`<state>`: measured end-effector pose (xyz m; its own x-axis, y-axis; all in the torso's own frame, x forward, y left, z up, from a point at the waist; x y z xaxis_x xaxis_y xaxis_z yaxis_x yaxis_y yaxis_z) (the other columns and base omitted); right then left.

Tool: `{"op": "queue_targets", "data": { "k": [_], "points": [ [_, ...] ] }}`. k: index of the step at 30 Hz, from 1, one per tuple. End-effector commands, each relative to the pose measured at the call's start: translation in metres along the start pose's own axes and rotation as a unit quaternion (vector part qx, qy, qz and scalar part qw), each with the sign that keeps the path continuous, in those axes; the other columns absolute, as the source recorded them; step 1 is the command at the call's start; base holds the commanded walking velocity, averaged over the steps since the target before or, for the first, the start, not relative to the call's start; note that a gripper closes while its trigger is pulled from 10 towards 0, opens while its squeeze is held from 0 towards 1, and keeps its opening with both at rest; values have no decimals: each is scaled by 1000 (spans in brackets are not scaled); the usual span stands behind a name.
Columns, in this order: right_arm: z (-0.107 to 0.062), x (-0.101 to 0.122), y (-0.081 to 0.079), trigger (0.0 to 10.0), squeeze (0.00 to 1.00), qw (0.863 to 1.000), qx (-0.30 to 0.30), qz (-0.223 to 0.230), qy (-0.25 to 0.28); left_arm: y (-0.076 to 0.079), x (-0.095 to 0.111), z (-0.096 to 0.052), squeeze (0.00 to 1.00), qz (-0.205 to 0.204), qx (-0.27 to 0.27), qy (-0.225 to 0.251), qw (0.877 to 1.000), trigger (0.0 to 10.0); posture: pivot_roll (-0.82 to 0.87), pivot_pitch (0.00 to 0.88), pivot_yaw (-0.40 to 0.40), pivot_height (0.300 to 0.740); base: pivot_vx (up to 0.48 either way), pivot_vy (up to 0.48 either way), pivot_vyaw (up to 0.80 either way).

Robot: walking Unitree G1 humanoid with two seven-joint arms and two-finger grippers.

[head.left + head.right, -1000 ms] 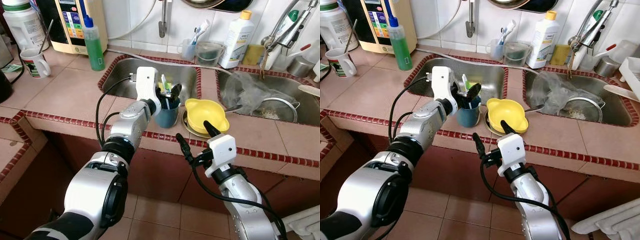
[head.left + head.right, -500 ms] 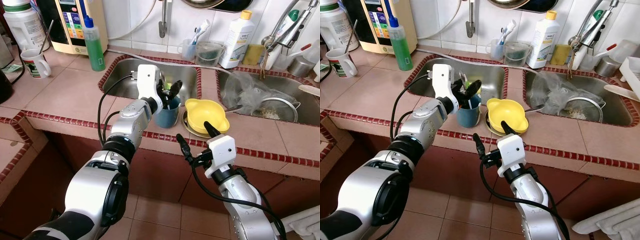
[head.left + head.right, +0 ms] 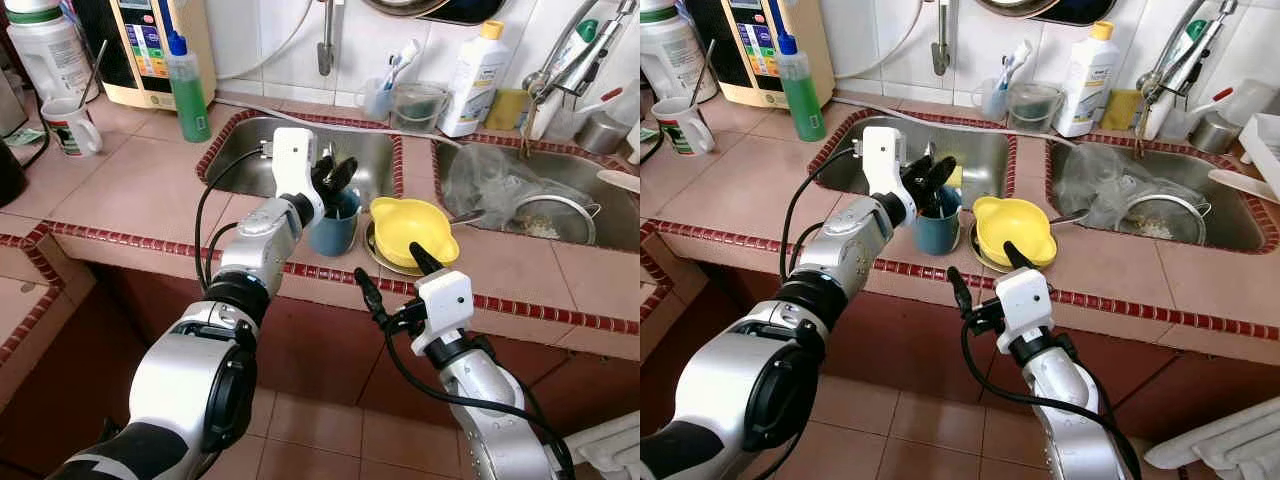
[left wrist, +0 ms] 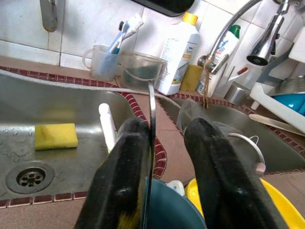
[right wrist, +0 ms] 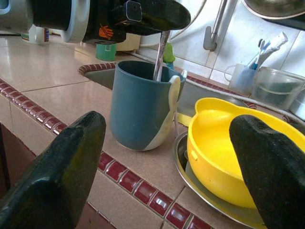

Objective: Kitchen organization

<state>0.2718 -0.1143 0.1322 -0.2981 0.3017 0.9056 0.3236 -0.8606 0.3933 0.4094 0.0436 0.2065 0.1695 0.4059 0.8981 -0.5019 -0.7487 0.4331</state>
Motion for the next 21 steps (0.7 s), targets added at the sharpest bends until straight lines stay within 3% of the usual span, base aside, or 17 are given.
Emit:
{"op": "queue_targets", "data": {
  "k": [1, 21],
  "points": [
    [1, 6, 4, 10000, 0, 1000, -8, -6, 11, 6, 7, 4, 0, 9, -11, 3, 1000, 0, -179, 13, 14, 740, 0, 0, 0],
    [4, 6, 8, 10000, 0, 1000, -16, -13, 11, 2, 12, 3, 0, 14, -12, 4, 1000, 0, -175, 22, 19, 740, 0, 0, 0]
  ]
}}
Point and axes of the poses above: a point about 5 cm out from each wrist's last joint towards the gripper, its own z axis pointing out of the wrist towards the gripper, its own x axis along the axis of the wrist's last joint, y = z × x, the point moved 1 cm from there along z, pointing out of the wrist towards the gripper, and after that the axes turned 13 degrees about -z, right-handed, at the moved point
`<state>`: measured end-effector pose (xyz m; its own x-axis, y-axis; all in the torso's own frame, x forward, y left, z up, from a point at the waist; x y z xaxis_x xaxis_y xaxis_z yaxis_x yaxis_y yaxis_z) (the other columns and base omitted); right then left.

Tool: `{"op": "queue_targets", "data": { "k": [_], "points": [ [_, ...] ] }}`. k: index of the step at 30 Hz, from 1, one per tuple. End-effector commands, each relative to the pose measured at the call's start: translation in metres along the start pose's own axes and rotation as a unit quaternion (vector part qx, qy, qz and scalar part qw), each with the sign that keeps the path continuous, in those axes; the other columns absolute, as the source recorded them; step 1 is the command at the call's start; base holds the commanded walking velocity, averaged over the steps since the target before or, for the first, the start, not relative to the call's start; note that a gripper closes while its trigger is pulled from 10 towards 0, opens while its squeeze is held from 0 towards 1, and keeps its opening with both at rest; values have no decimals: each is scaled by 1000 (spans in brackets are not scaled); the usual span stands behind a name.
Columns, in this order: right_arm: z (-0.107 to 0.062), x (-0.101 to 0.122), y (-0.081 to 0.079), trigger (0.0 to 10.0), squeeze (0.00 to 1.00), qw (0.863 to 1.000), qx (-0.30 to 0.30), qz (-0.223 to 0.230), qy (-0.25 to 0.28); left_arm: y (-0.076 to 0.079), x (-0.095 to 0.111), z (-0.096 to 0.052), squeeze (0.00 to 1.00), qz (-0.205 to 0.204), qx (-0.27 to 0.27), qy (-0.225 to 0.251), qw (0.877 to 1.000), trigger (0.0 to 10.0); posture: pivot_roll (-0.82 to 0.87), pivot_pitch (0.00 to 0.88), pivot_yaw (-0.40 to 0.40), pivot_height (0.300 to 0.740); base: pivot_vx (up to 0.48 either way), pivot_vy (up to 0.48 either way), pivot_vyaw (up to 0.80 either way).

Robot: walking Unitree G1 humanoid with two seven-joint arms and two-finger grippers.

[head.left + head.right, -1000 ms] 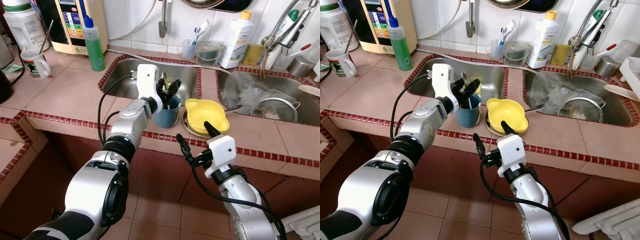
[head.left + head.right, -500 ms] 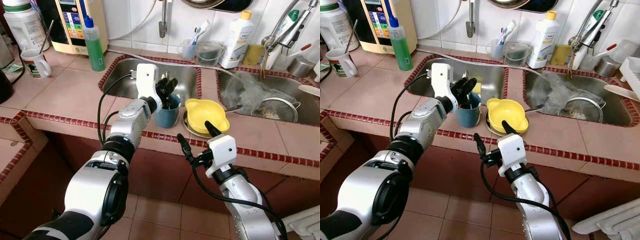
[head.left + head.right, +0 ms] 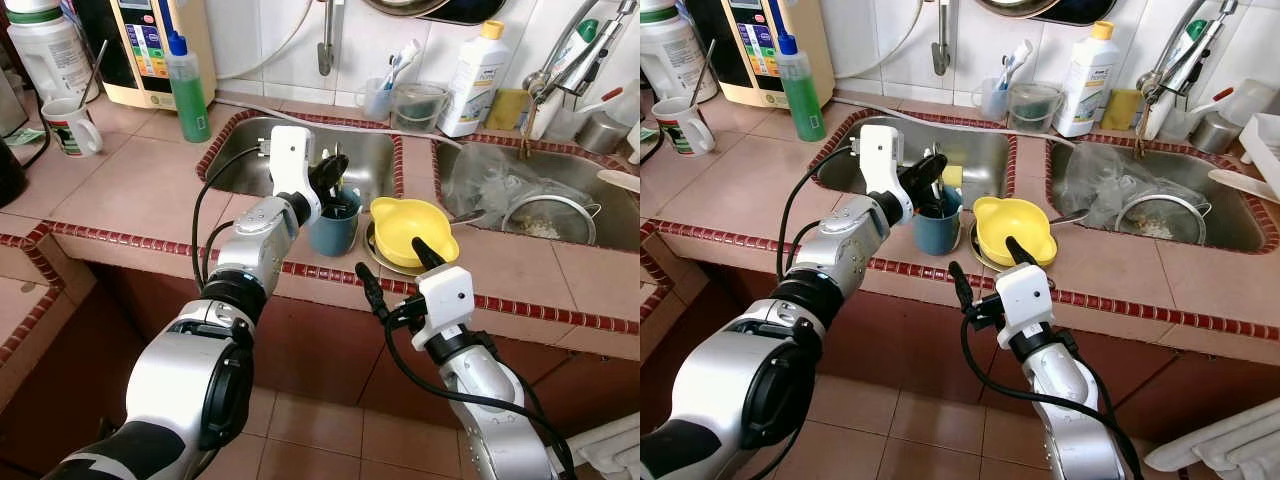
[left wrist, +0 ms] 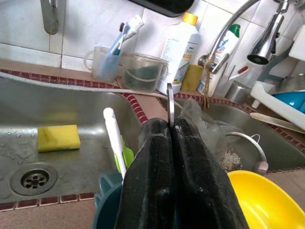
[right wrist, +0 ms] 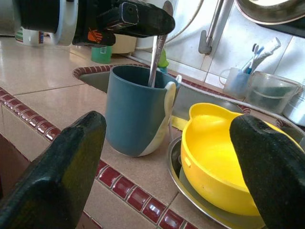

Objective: Kitchen organization

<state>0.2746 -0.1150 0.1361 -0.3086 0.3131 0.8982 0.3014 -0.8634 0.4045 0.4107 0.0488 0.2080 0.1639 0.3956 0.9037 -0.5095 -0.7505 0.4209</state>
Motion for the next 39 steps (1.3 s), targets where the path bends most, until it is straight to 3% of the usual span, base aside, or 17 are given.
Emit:
{"op": "queue_targets", "data": {
  "k": [1, 18, 19, 20, 21, 31, 39],
  "points": [
    [2, 4, 5, 10000, 0, 1000, -7, -5, 8, 6, 9, 4, 0, 8, -9, 4, 1000, 0, -172, 22, 19, 740, 0, 0, 0],
    [9, 4, 5, 10000, 0, 1000, -8, -5, 13, 5, 20, 5, 0, 17, -13, 10, 1000, 0, -159, 0, 15, 740, 0, 0, 0],
    [10, 3, 5, 10000, 0, 1000, -8, -5, 13, 5, 24, 5, 0, 21, -15, 11, 1000, 1059, -157, 0, 15, 740, 0, 0, 0],
    [10, 3, 5, 10000, 0, 1000, -8, -5, 13, 5, 25, 5, 0, 22, -15, 11, 1000, 7255, -157, 0, 15, 740, 0, 0, 0],
    [11, 3, 5, 10000, 0, 1000, -7, -5, 15, 5, 28, 6, 0, 26, -16, 10, 999, 10000, -156, 0, 14, 740, 0, 0, 0],
    [17, 5, 5, 10000, 0, 1000, -5, -6, 23, 11, 51, 8, 0, 41, -43, 20, 998, 10000, -148, 0, 10, 740, 0, 0, 0],
    [21, 4, 8, 10000, 0, 1000, -5, -8, 28, 24, 84, 9, 0, 45, -83, 48, 994, 10000, -143, 0, 6, 740, 0, 0, 0]
  ]
}}
Point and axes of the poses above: a point about 5 cm out from each wrist's last joint towards the gripper, its own z axis pointing out of the wrist towards the gripper, its own x axis along the axis of the wrist's last joint, y = z × x, the point moved 1 cm from there along z, pointing out of the wrist towards the gripper, and after that the axes turned 13 degrees about -z, right-handed, at the moved point
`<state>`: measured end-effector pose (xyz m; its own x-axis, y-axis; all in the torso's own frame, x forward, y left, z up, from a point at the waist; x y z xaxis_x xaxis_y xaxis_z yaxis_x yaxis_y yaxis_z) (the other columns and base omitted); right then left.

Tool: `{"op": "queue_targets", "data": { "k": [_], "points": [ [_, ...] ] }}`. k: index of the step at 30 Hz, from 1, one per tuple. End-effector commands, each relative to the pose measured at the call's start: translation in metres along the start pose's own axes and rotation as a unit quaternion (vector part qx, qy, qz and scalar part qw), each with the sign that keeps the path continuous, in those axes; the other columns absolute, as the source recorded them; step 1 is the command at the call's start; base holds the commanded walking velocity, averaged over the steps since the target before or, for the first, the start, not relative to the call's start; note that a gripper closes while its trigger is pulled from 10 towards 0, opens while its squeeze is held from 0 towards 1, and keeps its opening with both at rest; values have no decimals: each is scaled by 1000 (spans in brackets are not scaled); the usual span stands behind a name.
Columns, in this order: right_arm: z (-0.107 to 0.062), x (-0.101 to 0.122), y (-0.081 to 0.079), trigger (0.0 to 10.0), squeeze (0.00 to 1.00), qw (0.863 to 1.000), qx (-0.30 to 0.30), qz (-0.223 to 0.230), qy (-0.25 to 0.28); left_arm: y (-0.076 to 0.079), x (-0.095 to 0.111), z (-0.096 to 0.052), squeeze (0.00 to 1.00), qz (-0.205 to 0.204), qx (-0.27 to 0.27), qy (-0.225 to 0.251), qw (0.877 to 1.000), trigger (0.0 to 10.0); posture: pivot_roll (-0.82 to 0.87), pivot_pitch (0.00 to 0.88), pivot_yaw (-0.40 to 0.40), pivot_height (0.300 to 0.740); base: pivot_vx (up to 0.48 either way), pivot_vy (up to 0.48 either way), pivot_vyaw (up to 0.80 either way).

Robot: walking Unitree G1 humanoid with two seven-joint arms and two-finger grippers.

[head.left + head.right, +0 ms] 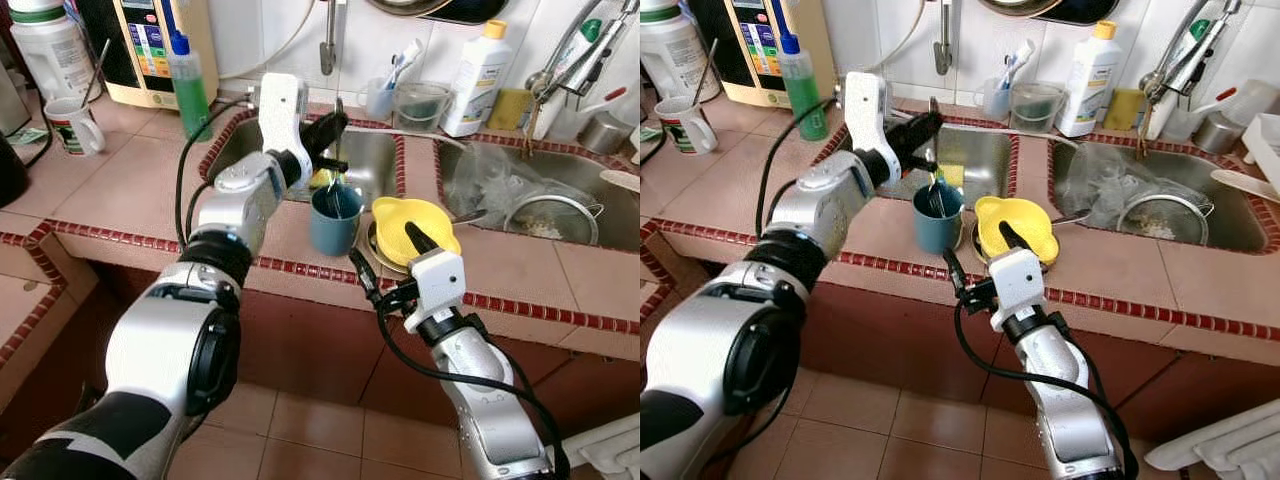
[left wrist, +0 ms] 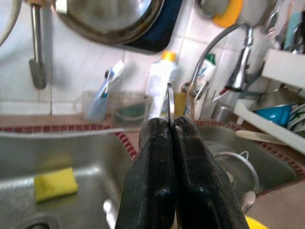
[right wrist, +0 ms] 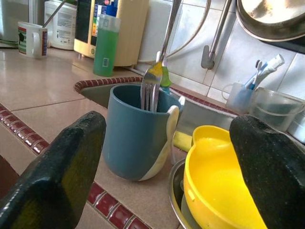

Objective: Kitchen organization

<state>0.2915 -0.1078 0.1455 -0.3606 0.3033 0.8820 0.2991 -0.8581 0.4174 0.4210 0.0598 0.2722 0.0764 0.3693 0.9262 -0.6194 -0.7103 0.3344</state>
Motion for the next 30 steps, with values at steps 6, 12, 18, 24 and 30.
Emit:
{"op": "queue_targets", "data": {
  "k": [6, 12, 18, 24, 30],
  "points": [
    [4, 0, 5, 10000, 0, 1000, -5, -2, 4, 12, 35, 4, 0, 3, -36, 38, 999, 10000, -141, 0, 4, 740, 0, 0, 0],
    [7, 0, 7, 10000, 0, 1000, -6, -4, 9, 10, 55, 0, 0, 7, -40, 68, 997, 10000, -138, 0, 6, 740, 0, 0, 0],
    [8, 3, 11, 10000, 0, 1000, -24, -8, 19, -10, 74, -15, 0, 23, 5, 128, 992, 10000, -139, 0, 8, 740, 0, 0, 0],
    [7, 8, 32, 10000, 0, 997, -70, 1, 31, -35, 76, -36, 0, 67, 61, 154, 984, 10000, -139, 0, 9, 740, 0, 0, 0],
    [2, 7, 54, 10000, 0, 994, -109, 16, 30, -52, 64, -51, 0, 97, 92, 139, 981, 10000, -135, 0, 0, 740, 0, 0, 0]
  ]
}}
Point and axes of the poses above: a point about 5 cm out from each wrist's last joint towards the gripper, its own z axis pointing out of the wrist towards the gripper, its own x axis along the axis of the wrist's last joint, y = z × x, the point moved 1 cm from there along z, pointing out of the wrist towards the gripper, and after that the axes turned 13 degrees about -z, right-handed, at the moved point
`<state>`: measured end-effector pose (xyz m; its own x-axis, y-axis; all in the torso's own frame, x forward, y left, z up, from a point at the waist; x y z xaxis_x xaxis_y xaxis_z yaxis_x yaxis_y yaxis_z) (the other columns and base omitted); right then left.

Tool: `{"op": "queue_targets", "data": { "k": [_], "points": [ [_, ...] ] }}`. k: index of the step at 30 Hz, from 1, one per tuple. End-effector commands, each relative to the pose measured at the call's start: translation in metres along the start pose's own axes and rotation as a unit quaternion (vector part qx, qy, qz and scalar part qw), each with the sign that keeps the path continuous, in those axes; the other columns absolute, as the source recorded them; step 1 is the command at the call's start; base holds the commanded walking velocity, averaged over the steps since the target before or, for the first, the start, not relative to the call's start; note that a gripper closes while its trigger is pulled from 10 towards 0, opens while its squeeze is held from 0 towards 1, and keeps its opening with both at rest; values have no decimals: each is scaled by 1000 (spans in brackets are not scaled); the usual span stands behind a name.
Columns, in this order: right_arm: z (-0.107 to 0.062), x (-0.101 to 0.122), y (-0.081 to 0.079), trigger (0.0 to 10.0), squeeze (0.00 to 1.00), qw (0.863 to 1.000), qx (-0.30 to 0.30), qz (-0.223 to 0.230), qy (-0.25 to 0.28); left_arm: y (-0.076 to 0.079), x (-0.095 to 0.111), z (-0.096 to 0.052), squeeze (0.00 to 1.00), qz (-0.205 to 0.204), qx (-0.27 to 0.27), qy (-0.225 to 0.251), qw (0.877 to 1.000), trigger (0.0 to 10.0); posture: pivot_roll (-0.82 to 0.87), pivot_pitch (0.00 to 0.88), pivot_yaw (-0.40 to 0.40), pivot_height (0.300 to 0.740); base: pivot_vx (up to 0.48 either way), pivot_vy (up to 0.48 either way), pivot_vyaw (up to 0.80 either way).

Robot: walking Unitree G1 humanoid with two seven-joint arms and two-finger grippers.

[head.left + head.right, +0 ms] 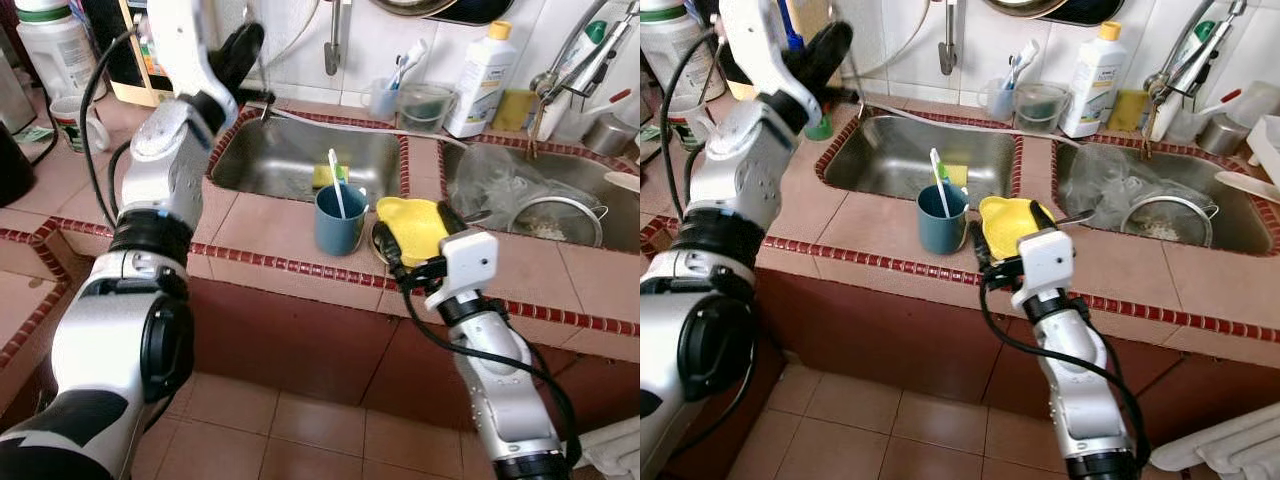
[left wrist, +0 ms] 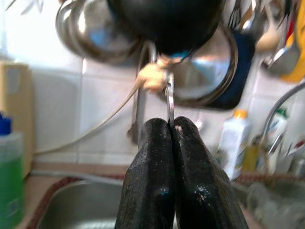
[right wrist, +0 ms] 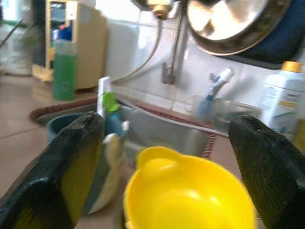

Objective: Kitchen organization

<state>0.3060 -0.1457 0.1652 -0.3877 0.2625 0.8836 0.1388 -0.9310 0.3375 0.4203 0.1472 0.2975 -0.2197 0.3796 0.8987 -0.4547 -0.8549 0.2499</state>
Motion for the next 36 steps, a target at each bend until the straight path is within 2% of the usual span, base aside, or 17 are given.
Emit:
{"op": "queue_targets", "data": {
  "k": [1, 9, 13, 15, 23, 36],
  "points": [
    [1, 7, 12, 10000, 0, 1000, -21, 6, 12, -3, 7, -3, 0, 29, 2, 9, 1000, 10000, -134, 0, -1, 740, 0, 0, 0],
    [-1, 12, 28, 10000, 0, 998, -64, 22, 17, -16, -8, -18, 0, 51, 23, -3, 998, 10000, -141, 0, -6, 740, 0, 0, 0],
    [-1, 14, 31, 10000, 0, 997, -67, 20, 18, -17, -16, -23, 0, 47, 22, -12, 999, 10000, -141, 0, -6, 740, 0, 0, 0],
    [-1, 14, 31, 10000, 0, 997, -66, 21, 18, -15, -18, -24, 0, 57, 14, -15, 998, 10000, -139, 0, -6, 740, 122, 0, 0],
    [1, 15, 28, 10000, 0, 998, -62, 23, 18, -9, -21, -23, 0, 54, 0, -18, 998, 10000, -136, 0, -6, 740, 321, 0, 0],
    [4, 15, 25, 10000, 0, 998, -54, 22, 18, -4, -22, -23, 0, 55, -13, -21, 998, 10000, -131, 0, -6, 740, 480, 0, 0]
  ]
}}
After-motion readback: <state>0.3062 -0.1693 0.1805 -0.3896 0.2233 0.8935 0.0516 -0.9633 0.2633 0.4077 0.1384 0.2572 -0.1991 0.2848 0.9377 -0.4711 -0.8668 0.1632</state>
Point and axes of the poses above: a point about 5 cm out from each wrist's last joint towards the gripper, its own z axis pointing out of the wrist towards the gripper, its own x axis along the axis of the wrist's last joint, y = z × x, the point moved 1 cm from there along z, pointing out of the wrist towards the gripper, and after that the axes turned 13 degrees about -z, right-handed, at the moved point
